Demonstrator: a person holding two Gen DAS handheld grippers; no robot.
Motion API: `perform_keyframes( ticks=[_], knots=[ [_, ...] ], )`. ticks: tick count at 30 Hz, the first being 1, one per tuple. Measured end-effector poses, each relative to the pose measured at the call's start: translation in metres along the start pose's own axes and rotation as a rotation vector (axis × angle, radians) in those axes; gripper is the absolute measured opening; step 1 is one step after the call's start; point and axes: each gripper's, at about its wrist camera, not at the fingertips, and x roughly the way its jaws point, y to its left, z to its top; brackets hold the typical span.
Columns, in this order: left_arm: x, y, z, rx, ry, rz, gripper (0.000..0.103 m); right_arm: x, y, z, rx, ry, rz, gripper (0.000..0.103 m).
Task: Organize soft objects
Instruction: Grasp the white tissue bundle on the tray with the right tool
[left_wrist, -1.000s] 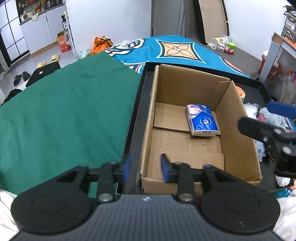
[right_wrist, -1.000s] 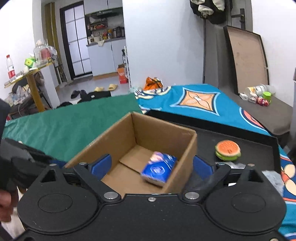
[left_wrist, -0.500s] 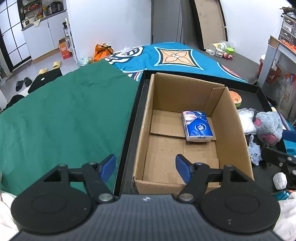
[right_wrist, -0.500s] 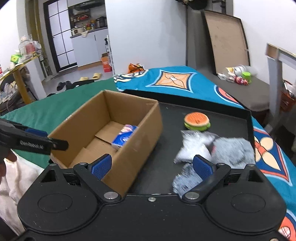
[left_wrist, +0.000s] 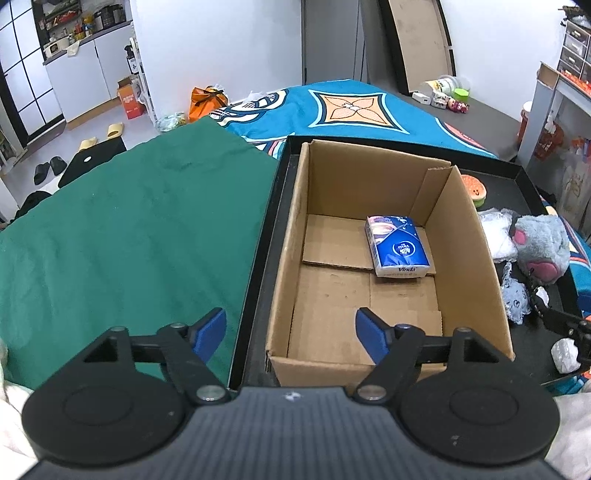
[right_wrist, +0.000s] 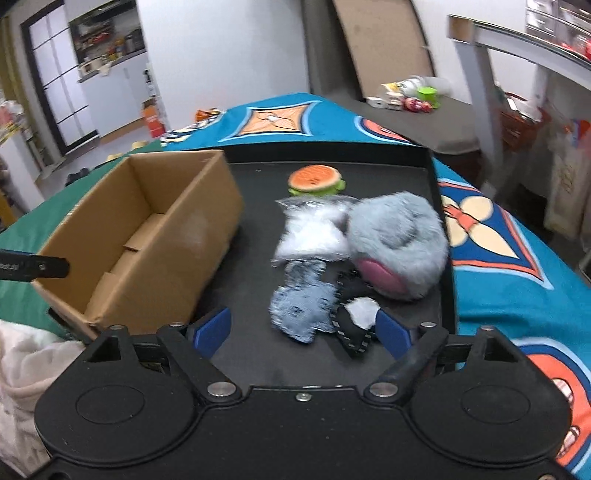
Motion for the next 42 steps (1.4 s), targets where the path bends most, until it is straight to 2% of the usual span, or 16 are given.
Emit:
perform_keyframes(
  ticks=[9,14,24,31,34,37,42],
  knots=[
    [0.003,-0.009,-0.002,0.033,0.016,0.010,0.081,0.003,-0.020,-0.019,0.044,0.049,-0.046,0.074],
    [0.003,-0.017,-0.004,0.056,0.020,0.015,0.081,0.008,-0.035,-0.028,0.085,0.079,-0.073,0.062],
    [0.007,-0.028,-0.004,0.081,0.029,0.029,0.081,0.007,-0.050,-0.031,0.125,0.094,-0.086,0.058],
    [0.008,-0.034,-0.003,0.088,0.031,0.036,0.081,-0.001,-0.053,-0.037,0.114,0.106,-0.070,0.057],
    [0.008,-0.034,-0.002,0.089,0.028,0.041,0.081,0.003,-0.055,-0.040,0.123,0.123,-0.069,0.053],
    [0.008,-0.034,-0.002,0.086,0.028,0.043,0.081,0.010,-0.056,-0.043,0.134,0.152,-0.059,0.042],
    [0.008,-0.033,-0.002,0.086,0.028,0.050,0.081,0.010,-0.053,-0.041,0.127,0.131,-0.041,0.039]
  ],
)
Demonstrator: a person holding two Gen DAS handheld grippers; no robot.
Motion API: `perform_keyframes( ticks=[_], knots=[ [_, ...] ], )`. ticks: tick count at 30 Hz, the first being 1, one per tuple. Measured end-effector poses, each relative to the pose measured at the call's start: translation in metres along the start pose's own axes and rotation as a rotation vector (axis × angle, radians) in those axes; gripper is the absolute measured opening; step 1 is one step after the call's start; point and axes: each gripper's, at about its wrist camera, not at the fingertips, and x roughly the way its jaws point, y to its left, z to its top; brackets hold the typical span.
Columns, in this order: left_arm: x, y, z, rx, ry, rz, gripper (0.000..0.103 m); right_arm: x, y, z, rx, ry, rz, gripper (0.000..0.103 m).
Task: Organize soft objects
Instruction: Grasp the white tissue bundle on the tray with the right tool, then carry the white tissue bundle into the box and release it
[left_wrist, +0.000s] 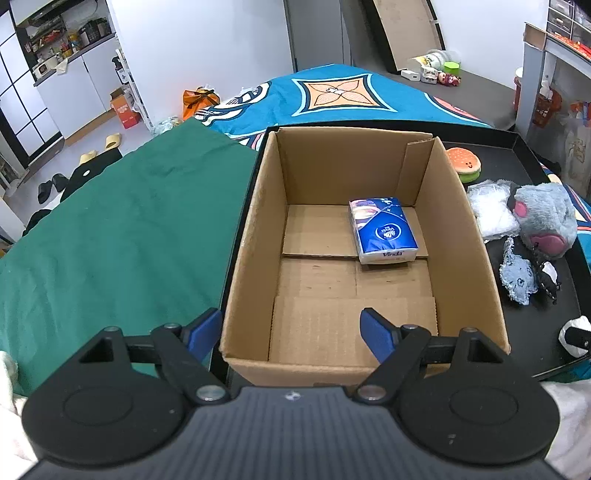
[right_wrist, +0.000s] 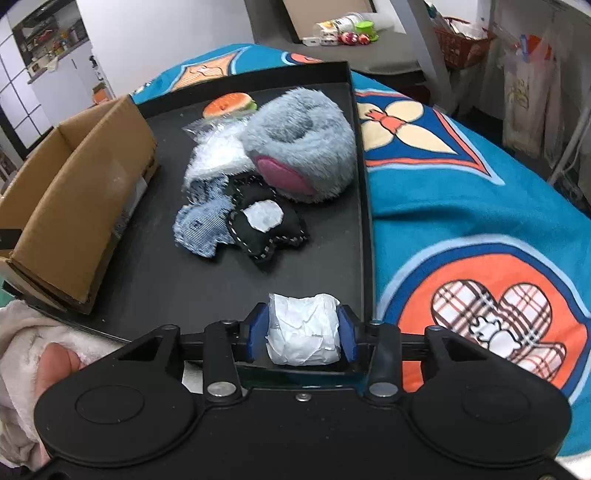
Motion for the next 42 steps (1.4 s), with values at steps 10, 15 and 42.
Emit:
perform_keyframes(
  ticks=[10,15,42],
  knots=[
    [-0.001,0.011,0.000,-0.018,-0.009,0.007,0.081,-0.013,0.021,0.023,-0.059,-0.101,0.054,0.039],
    [-0.002,0.015,-0.001,-0.022,-0.016,-0.002,0.081,-0.015,0.041,0.038,-0.097,-0.146,0.088,0.039],
    [0.005,0.037,0.005,-0.067,-0.023,-0.069,0.033,-0.025,0.139,0.093,-0.306,-0.349,0.269,0.039]
  ],
)
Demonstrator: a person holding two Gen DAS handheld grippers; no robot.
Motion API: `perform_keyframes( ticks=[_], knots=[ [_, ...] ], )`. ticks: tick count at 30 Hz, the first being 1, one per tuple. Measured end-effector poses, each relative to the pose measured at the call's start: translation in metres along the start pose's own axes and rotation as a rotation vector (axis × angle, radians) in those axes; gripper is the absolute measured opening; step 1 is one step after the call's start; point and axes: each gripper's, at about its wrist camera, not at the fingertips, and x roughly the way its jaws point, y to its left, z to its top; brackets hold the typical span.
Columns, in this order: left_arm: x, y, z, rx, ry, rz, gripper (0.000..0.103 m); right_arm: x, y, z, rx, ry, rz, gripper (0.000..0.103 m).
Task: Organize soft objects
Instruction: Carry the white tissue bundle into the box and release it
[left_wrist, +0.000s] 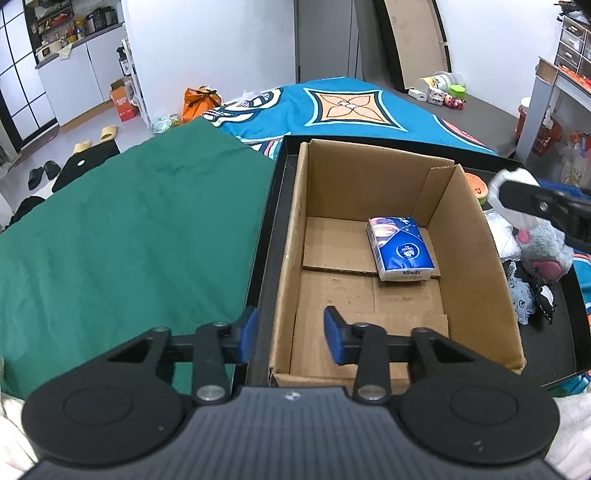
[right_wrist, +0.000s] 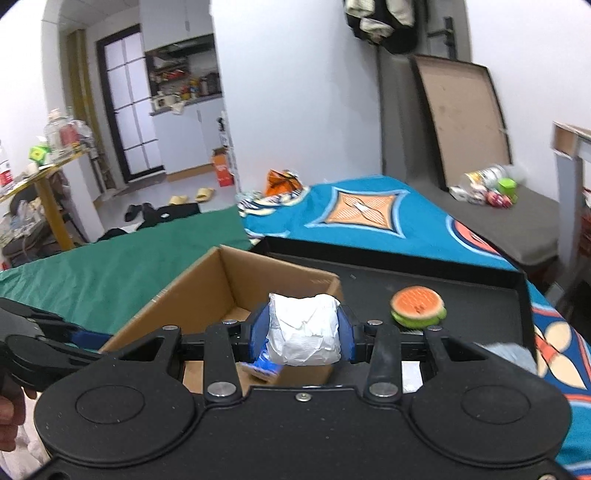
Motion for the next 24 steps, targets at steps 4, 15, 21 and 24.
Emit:
perform_keyframes(
  ticks=[4,15,21,24],
  knots=[
    [0.006,0.001,-0.002,-0.004,0.013,0.004,0.019,0.006,0.009,0.006,-0.042,-0.021,0.034,0.039],
    [0.003,0.007,-0.003,-0.021,0.000,-0.016,0.009,0.029,0.035,0.019,-0.138,-0.054,0.109,0.039],
    [0.006,0.009,-0.001,-0.046,0.020,-0.017,0.009,0.037,0.046,0.028,-0.163,-0.075,0.136,0.056],
    [0.006,0.009,0.001,-0.059,0.028,-0.015,0.010,0.037,0.041,0.026,-0.135,-0.051,0.126,0.059]
  ],
)
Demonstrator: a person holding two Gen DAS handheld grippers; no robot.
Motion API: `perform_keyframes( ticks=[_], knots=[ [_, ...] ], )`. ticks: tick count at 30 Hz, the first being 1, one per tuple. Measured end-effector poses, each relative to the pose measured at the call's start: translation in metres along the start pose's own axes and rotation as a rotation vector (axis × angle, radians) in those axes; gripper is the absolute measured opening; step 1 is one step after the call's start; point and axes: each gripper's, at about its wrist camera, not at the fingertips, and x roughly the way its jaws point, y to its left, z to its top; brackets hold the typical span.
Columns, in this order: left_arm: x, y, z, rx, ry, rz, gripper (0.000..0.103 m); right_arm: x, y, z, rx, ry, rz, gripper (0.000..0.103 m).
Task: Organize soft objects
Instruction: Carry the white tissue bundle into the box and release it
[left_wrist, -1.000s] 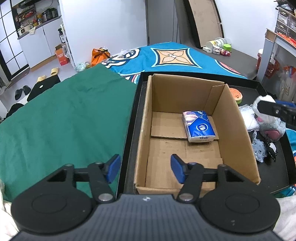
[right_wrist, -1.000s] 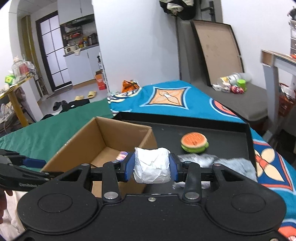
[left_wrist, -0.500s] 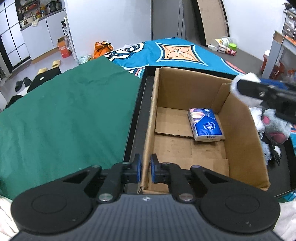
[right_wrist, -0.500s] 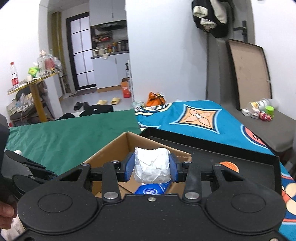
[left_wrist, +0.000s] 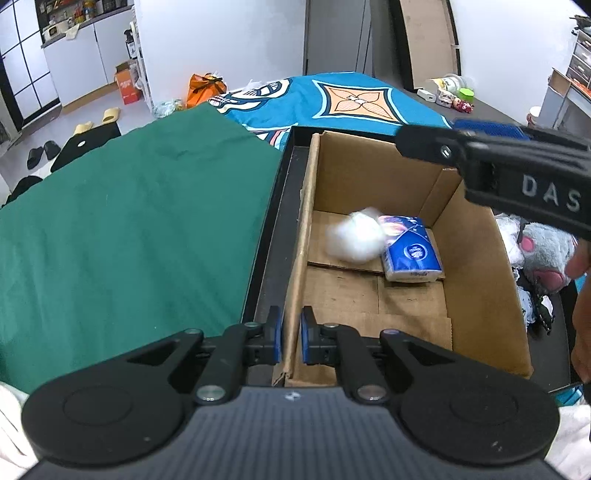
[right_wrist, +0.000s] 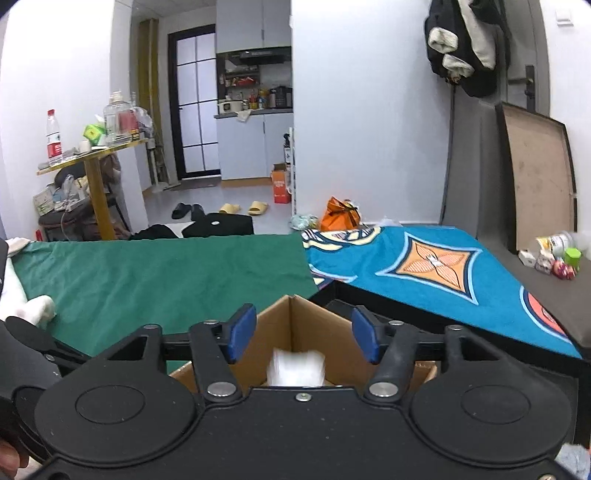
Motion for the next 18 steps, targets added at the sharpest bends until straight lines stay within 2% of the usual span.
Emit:
perform_keyframes(
  ticks=[5,9,14,18],
  knots=[
    [0.001,-0.003,0.002,-0.001,0.005,0.017,0.011,-0.014,-0.012,-0.013,0.053,0.021,-0.025,0.067],
    [0.000,-0.006,0.001,-0.001,0.006,0.023,0.014,-0.020,-0.023,-0.021,0.090,0.042,-0.039,0.067],
    [-0.001,-0.010,0.001,-0.003,0.008,0.027,0.024,-0.027,-0.030,-0.028,0.112,0.051,-0.048,0.067],
    [-0.003,-0.017,0.001,0.016,-0.001,0.041,0.037,-0.032,-0.035,-0.034,0.126,0.047,-0.072,0.068]
  ],
)
